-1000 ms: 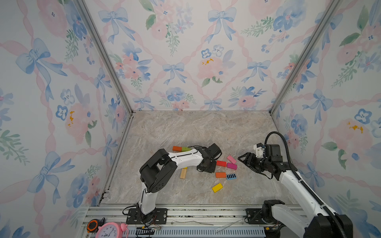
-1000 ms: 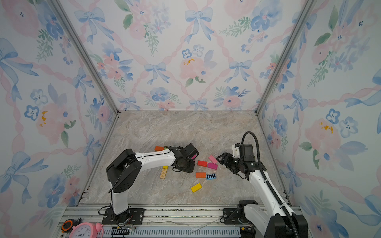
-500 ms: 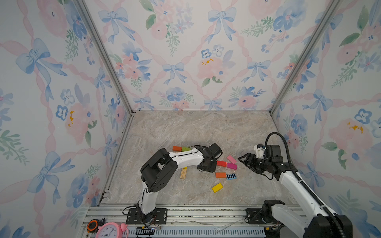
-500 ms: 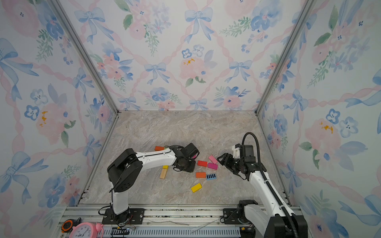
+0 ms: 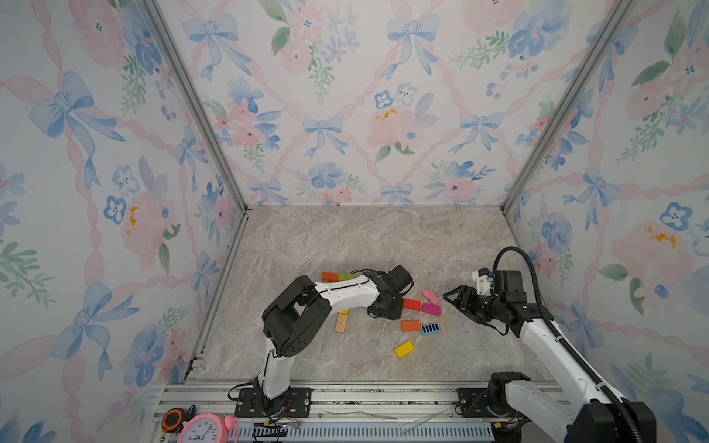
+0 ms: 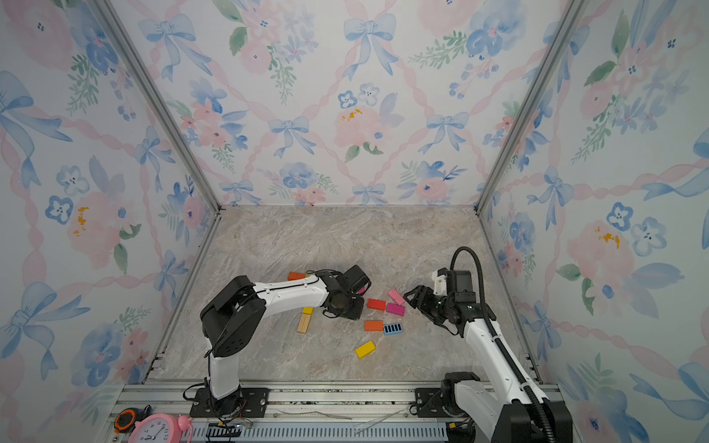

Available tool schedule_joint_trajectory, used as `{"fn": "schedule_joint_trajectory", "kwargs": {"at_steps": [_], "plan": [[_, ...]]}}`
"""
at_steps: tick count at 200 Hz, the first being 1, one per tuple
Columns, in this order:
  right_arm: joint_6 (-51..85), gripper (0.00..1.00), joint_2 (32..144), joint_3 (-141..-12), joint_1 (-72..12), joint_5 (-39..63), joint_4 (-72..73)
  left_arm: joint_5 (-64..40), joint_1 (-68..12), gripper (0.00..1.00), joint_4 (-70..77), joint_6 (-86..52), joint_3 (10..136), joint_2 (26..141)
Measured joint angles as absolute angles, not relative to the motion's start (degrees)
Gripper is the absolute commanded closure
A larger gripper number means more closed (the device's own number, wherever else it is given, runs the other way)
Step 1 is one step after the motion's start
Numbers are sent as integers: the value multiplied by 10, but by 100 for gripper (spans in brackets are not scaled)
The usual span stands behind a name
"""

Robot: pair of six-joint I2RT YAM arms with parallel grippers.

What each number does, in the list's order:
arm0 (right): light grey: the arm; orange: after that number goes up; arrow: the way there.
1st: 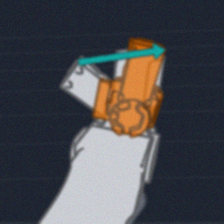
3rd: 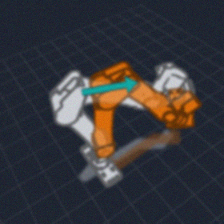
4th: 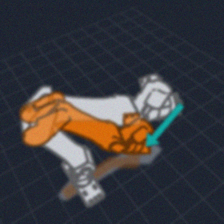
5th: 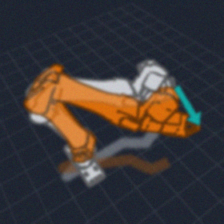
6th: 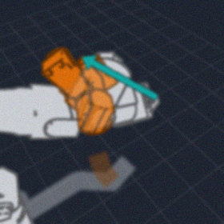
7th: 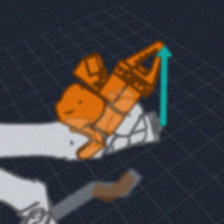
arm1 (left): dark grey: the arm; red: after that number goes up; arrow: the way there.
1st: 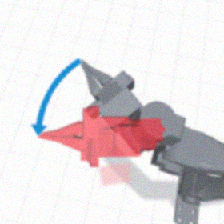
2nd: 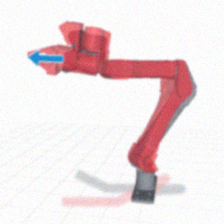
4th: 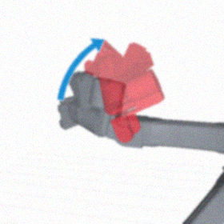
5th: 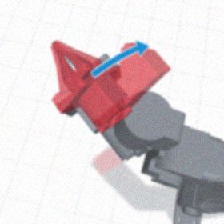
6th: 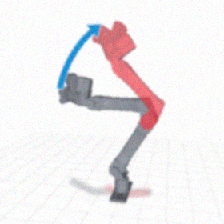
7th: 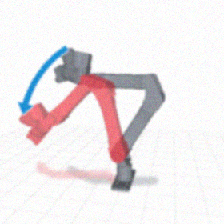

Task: Assemble the number 7 with building blocks
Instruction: Assemble the building block at the center of the board.

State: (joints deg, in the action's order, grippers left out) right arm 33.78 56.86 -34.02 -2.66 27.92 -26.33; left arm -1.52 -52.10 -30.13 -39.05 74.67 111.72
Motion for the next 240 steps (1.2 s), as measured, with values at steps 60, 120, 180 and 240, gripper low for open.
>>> {"fn": "schedule_joint_trajectory", "kwargs": {"at_steps": [60, 120, 180, 240], "plan": [[338, 30, 567, -338, -27, 279, -263, -15, -521, 52, -301, -392, 750, 1120], [338, 28, 550, -338, -26, 279, -266, -13, -521, 33, -301, -395, 748, 1113], [338, 27, 519, -338, -26, 279, -295, 5, -521, 32, -306, -395, 721, 1041], [340, 27, 504, -338, -26, 280, -299, 23, -536, 30, -312, -367, 743, 1083]]}}
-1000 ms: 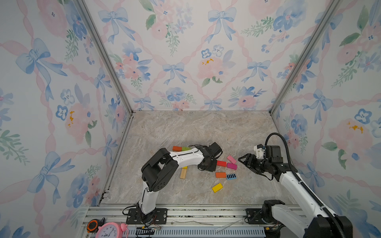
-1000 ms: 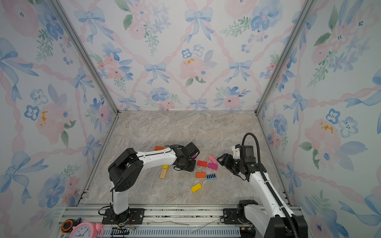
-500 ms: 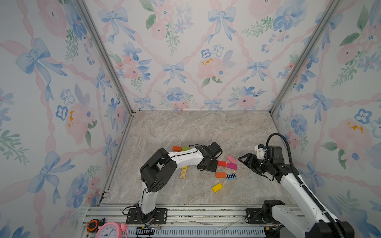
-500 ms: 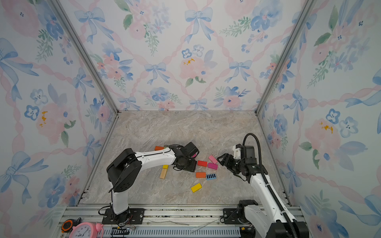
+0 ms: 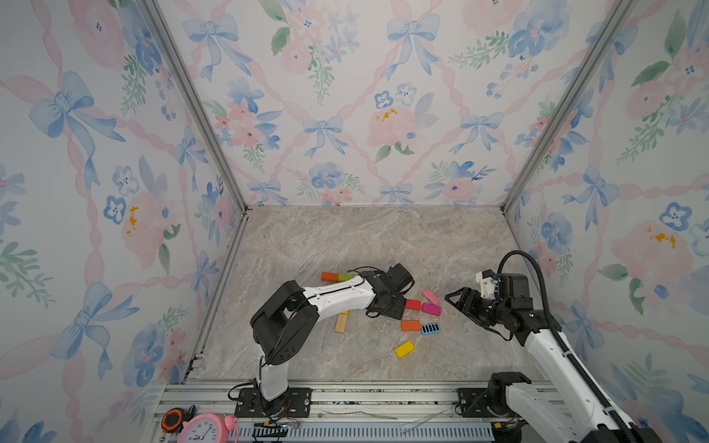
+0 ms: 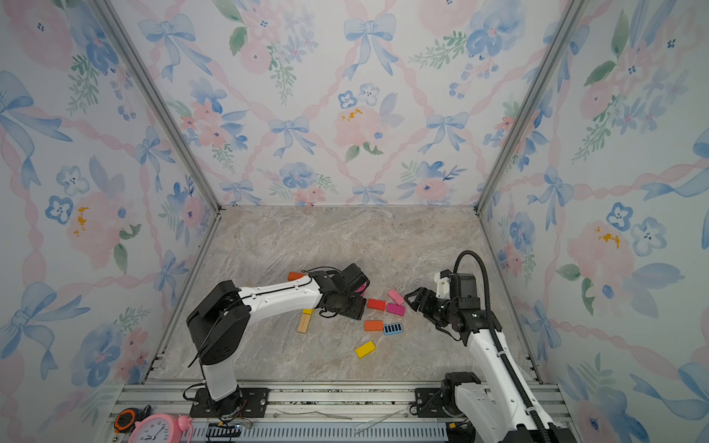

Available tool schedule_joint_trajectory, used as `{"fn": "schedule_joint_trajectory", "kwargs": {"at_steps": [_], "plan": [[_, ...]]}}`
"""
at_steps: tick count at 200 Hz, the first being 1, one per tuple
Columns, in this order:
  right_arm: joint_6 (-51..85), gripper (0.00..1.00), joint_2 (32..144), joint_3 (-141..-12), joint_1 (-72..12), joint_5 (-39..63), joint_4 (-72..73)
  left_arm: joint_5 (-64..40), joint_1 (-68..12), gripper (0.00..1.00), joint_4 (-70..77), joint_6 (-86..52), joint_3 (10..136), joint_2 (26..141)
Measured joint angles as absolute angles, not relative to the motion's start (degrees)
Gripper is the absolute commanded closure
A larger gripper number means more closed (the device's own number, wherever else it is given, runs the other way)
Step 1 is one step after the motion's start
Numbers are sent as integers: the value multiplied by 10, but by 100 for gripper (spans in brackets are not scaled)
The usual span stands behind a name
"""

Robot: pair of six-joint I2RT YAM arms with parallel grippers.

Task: Assemble the number 7 with building blocks
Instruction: Assemble the building block at the center of the board.

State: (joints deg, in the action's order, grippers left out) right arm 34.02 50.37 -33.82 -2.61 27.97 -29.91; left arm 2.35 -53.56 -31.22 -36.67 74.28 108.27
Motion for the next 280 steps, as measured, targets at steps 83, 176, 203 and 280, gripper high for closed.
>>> {"fn": "schedule_joint_trajectory", "kwargs": {"at_steps": [83, 176, 203, 280], "plan": [[340, 27, 506, -336, -26, 284, -298, 58, -539, 33, -345, -349, 801, 1153], [340, 27, 518, -333, -26, 288, -298, 75, -538, 44, -360, -345, 812, 1161], [340, 27, 518, -333, -26, 288, -298, 77, -538, 46, -360, -345, 812, 1161], [340, 27, 518, -333, -26, 288, -298, 77, -538, 38, -360, -345, 812, 1162]]}}
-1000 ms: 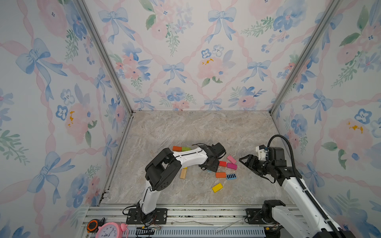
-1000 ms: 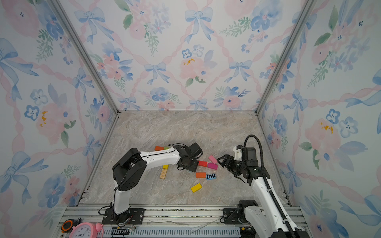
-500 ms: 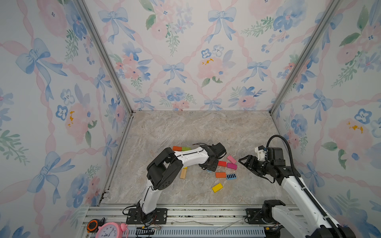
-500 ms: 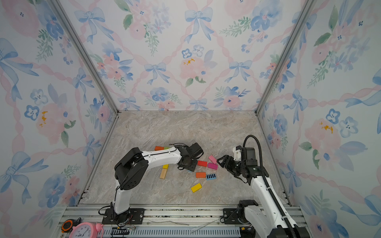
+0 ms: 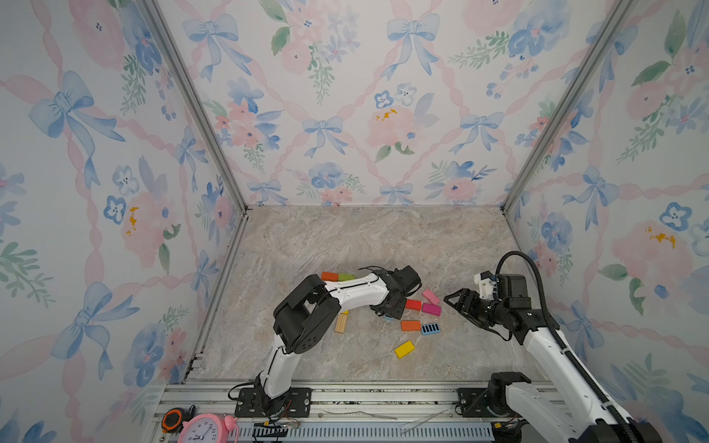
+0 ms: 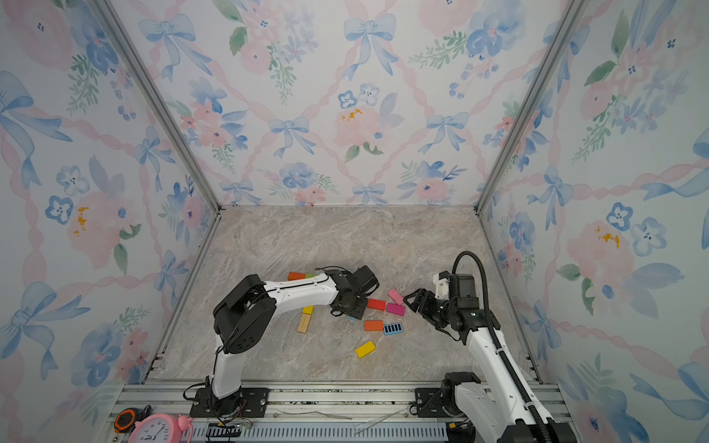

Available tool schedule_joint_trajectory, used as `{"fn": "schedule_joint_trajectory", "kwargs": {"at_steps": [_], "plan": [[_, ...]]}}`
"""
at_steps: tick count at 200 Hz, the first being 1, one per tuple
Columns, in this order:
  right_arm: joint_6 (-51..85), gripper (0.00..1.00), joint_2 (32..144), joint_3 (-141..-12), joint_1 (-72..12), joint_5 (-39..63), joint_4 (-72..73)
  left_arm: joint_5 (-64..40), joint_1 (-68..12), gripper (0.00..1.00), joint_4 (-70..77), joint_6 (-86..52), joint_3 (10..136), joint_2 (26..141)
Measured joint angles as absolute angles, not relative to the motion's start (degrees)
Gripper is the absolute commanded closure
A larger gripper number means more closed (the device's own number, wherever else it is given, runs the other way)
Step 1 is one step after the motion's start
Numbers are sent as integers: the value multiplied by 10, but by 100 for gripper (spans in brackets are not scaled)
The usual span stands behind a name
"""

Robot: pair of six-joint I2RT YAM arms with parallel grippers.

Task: Assemble the number 7 with building blocks
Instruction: Assemble the building block at the center of the board.

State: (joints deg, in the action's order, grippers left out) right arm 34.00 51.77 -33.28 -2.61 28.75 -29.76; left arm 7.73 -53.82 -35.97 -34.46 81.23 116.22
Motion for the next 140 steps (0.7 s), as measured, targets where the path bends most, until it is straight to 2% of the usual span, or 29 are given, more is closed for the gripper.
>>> {"fn": "schedule_joint_trajectory", "kwargs": {"at_steps": [67, 105, 140], "plan": [[338, 25, 528, -334, -26, 288, -296, 89, -540, 27, -366, -331, 813, 1152], [328, 16, 532, -369, -26, 288, -302, 121, -566, 23, -370, -305, 813, 1094], [320, 15, 532, -409, -26, 287, -310, 145, -593, 21, -368, -280, 813, 1034]]}}
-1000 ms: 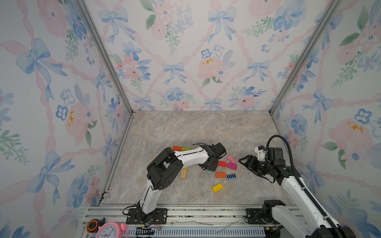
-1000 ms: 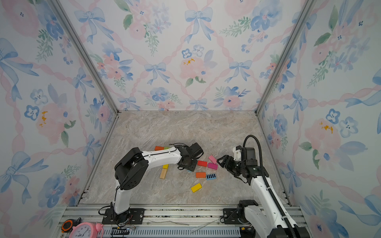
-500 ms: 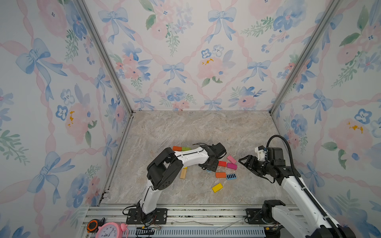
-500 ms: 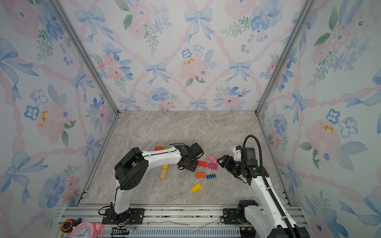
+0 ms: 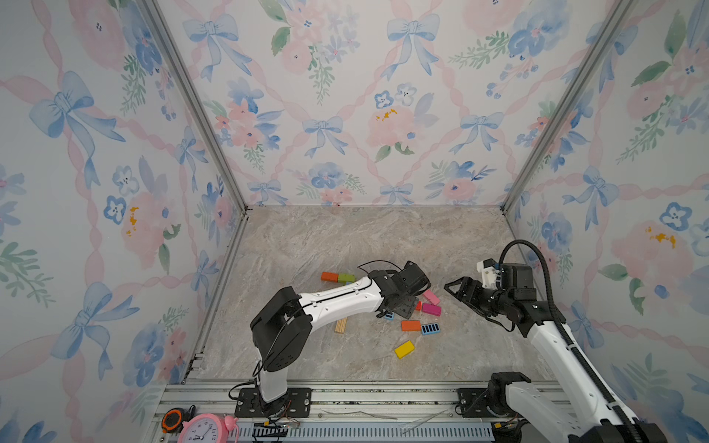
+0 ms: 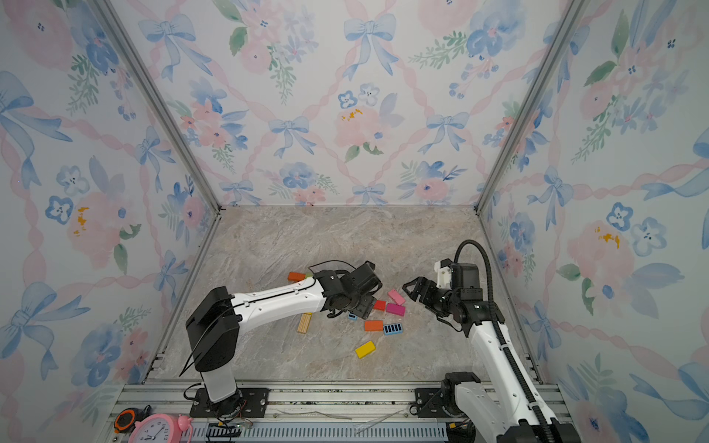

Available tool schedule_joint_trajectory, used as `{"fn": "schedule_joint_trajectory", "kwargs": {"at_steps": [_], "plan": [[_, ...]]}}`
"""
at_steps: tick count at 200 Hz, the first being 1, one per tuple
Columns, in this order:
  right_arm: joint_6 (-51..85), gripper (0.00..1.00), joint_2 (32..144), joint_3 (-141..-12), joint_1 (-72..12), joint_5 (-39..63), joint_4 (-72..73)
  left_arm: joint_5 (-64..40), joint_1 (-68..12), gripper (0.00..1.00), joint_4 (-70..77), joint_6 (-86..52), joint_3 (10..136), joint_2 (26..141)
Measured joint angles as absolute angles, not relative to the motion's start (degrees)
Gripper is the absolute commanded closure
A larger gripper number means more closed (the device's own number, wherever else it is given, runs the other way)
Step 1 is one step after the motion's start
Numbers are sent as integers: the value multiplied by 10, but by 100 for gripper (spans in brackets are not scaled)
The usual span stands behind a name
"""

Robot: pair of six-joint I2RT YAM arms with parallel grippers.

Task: Assemble the number 7 with building blocks
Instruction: Assemble the building block at the center of the board, then pick up the building block from the center of the board.

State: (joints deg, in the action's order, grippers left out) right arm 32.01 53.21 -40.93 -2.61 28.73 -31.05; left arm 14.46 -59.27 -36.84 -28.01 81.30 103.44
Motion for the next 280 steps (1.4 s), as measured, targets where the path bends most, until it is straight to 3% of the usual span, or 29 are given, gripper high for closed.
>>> {"fn": "schedule_joint_trajectory", "kwargs": {"at_steps": [54, 119, 187, 280], "plan": [[302, 13, 532, -456, -22, 280, -352, 134, -603, 20, -344, -243, 753, 946], [296, 13, 522, -462, 42, 302, -401, 39, -646, 23, -318, -193, 739, 944], [293, 14, 456, -453, 70, 325, -420, -19, -675, 32, -310, -140, 829, 1084], [293, 14, 462, -436, 71, 343, -413, -5, -679, 33, -340, -100, 981, 1247]]}}
